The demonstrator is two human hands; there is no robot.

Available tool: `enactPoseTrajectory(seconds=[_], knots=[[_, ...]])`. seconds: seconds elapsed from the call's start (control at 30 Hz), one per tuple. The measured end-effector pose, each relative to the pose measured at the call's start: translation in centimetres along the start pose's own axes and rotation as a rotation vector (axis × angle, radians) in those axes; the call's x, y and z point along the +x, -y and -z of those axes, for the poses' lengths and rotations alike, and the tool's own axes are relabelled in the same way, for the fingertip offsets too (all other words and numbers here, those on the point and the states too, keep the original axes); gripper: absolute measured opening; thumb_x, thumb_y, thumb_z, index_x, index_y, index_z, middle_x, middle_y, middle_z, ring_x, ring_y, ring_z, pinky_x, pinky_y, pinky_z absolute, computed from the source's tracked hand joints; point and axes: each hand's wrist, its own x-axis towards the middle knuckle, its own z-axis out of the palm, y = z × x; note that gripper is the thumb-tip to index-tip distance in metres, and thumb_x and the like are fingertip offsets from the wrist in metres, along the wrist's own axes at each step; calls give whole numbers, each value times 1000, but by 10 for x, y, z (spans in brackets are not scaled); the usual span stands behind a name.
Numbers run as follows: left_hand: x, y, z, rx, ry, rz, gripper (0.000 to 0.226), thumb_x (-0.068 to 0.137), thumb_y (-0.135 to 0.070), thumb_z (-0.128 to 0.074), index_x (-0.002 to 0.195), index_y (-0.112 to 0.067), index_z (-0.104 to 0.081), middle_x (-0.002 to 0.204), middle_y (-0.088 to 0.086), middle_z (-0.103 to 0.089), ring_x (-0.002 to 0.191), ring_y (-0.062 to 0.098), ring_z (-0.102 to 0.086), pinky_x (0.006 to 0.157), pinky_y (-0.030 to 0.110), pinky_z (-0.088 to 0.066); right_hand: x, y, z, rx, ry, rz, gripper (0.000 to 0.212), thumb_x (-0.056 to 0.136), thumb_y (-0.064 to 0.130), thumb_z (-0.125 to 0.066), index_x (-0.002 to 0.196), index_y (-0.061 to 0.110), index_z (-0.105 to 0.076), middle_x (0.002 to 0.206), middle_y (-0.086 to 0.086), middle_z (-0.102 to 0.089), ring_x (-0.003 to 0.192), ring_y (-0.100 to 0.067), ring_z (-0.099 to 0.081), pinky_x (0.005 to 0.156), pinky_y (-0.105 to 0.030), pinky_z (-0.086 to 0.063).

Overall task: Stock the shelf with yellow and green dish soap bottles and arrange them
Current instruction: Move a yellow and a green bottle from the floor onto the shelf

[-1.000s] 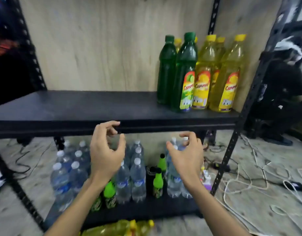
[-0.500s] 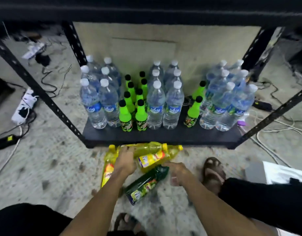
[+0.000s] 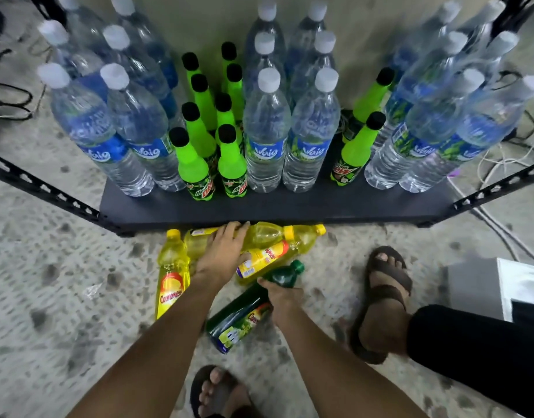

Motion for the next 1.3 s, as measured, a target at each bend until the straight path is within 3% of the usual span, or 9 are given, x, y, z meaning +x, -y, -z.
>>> enactPoseTrajectory(seconds=[0.07,0.2,0.33,0.5,0.63,0.87,0.97,1.13,1.3], knots=[[3,-4,-4,83,-35,-27,77,96,-43,-54,156,-16,-16,151,6,-31,141,26,-33,112,41,-33,1,2,-1,50,-30,59,93,38,32,-101,114,9,-53,108,-12,-67,97,-32,-69,87,-49,-60],[2,-6,-9,189,-60,-38,76,91,-34,-65,152,-10,-26,145,12,-41,132,31,-47,108,41,-41,27,-3,0,65,25,22,100,10,32,-93,100,4,-61,92,-17,-74,75,-37,-74,70,-57,-61],[-11,-4,4,142,-44,-20,95,67,-31,-89,142,-4,-37,130,14,-47,115,29,-61,91,37,-54,-24,17,26,70,13,96,67,38,20,-97,95,3,-66,93,-17,-75,78,-33,-74,71,-51,-63],[-49,-25,47,-315,-219,212,61,99,-39,-51,148,-8,-33,145,14,-40,130,32,-49,99,37,-46,-94,58,78,-183,-16,542,65,55,22,-96,110,19,-62,99,3,-72,98,-17,-68,92,-31,-54],[-89,-35,89,-490,-385,224,58,94,-45,-51,129,1,-46,124,19,-48,111,41,-56,91,45,-46,-159,100,134,-361,-68,917,65,45,30,-96,102,25,-64,90,9,-75,90,-13,-72,83,-29,-57],[-165,-64,211,-553,-627,122,63,80,-53,-57,119,-3,-53,111,12,-55,106,34,-60,85,39,-48,-347,176,245,-353,-139,1353,101,50,37,-98,140,18,-55,120,3,-71,115,-14,-65,87,-10,-40],[-195,-76,282,-665,-733,19,63,75,-62,-58,119,-16,-55,114,6,-59,112,27,-60,92,46,-50,-426,203,284,-229,-139,1534,95,46,33,-100,132,23,-60,101,13,-68,94,-1,-65,74,-1,-45],[-237,-126,424,-865,-932,-243,34,81,-49,-66,108,-29,-64,102,-9,-69,92,-2,-65,78,13,-49,-542,266,318,-38,-157,1729,102,33,46,-99,127,24,-65,102,11,-74,97,-8,-70,92,-35,-58],[-197,-159,554,-978,-973,-376,35,83,-54,-67,101,-25,-66,95,-6,-76,88,7,-72,74,25,-55,-618,341,309,15,-249,1832,110,29,55,-94,128,20,-65,109,4,-72,104,-15,-68,94,-37,-57]])
